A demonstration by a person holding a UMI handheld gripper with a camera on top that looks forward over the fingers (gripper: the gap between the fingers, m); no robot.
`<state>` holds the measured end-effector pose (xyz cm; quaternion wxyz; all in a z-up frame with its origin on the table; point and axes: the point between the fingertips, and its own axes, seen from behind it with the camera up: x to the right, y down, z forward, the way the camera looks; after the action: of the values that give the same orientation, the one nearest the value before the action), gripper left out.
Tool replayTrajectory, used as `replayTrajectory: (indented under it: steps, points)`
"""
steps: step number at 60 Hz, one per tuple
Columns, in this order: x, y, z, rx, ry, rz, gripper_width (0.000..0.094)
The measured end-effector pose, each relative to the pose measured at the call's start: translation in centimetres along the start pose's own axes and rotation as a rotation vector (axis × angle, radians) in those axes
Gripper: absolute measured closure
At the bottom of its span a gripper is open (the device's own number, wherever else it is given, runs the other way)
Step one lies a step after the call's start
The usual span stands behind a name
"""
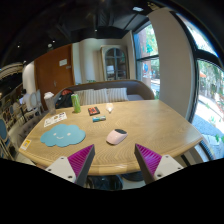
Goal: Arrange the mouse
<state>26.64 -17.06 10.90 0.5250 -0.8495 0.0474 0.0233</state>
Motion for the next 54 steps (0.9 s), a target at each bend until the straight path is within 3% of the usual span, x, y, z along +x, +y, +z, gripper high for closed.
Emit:
replayTrajectory:
  steps: [18, 37, 54]
  points:
    - [-2.5, 0.6, 1.7, -0.001, -0.01, -0.026, 0.0107]
    - [-2.5, 5.9, 11.6, -0.095, 0.015, -0.043, 0.0104]
    - [-1.4, 4.6, 18.5, -0.144, 0.058, -0.036, 0.01]
